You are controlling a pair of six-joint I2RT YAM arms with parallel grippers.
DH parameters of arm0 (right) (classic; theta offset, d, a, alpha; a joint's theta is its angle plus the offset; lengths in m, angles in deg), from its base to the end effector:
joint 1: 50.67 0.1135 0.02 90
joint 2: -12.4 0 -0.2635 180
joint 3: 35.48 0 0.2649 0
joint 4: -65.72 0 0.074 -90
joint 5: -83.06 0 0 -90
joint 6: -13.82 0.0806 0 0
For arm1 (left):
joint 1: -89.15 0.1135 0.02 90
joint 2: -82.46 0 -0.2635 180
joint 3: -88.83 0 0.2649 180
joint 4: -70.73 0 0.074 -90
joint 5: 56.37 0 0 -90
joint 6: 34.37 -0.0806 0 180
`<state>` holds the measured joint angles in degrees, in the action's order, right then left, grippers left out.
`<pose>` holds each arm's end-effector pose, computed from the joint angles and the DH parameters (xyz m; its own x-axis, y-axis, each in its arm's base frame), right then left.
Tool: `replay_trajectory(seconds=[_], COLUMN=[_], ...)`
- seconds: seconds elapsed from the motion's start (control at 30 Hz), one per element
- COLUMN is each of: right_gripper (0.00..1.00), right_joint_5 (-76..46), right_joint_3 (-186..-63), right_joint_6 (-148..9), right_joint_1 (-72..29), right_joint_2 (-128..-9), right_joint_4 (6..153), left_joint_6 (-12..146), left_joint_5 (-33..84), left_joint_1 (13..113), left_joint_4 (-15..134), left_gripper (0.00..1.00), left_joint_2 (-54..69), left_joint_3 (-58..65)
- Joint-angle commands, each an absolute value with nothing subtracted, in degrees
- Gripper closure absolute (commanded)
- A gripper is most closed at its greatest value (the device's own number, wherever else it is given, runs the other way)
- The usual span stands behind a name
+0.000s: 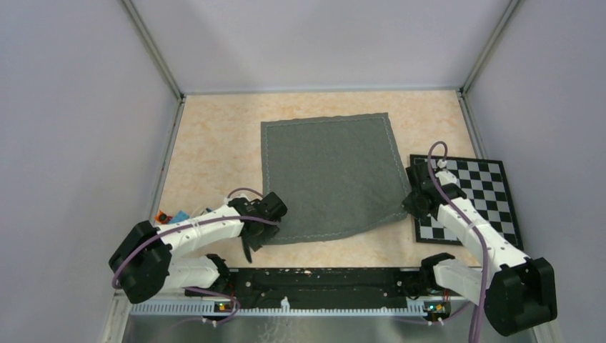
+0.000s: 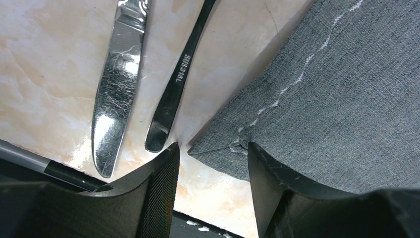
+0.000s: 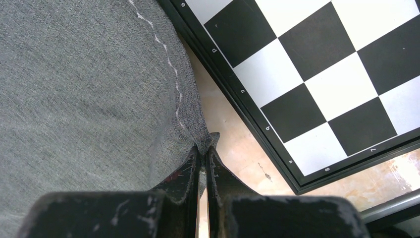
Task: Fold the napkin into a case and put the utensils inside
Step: Pick up the flattened napkin from the center of the board.
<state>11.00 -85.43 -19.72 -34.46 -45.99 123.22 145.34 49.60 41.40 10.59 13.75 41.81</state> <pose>0.2041 0.0335 0.1614 -0.6053 0.6498 -0.4597 0.6507 0.7366 0.1844 0.1455 -0.1272 0.1112 -0.6887 -0.6716 -0.2731 -0.6621 0.7361 -0.1407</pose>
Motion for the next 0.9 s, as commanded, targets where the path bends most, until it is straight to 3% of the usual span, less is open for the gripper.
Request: replay_trajectory(seconds=[0.0,0.47,0.63,0.7,0.87], right_gripper=[1.0,1.0,1.0,1.0,1.0], right_joint_5=[11.62,10.75,9.87,9.8,8.58], right_joint_3=[-87.78,-86.58,-86.04,-85.74,-85.32], right_joint_6=[-20.7,-20.47,-20.62,-20.64,-20.48], right_joint_1=[-34.67,-34.67,-34.65,-34.67,-34.67], right_joint_2=[-46.71,-47.14,-47.2,-47.16,-46.83], right_joint_4=[121.0,120.01,119.25,119.01,119.69], left_joint_6=[144.87,148.2,150.11,150.98,151.61], left_joint_5=[50.84,48.66,46.17,45.75,47.51], left_joint_1=[40.94,39.59,39.15,39.14,39.2], left_joint_4=[10.27,8.14,11.5,12.76,13.94], left_gripper=[0.41,0.42,0.47,0.52,0.84], left_joint_2=[11.03,0.74,-2.53,-3.68,-4.34], left_joint_3=[39.81,39.55,41.17,42.07,43.05])
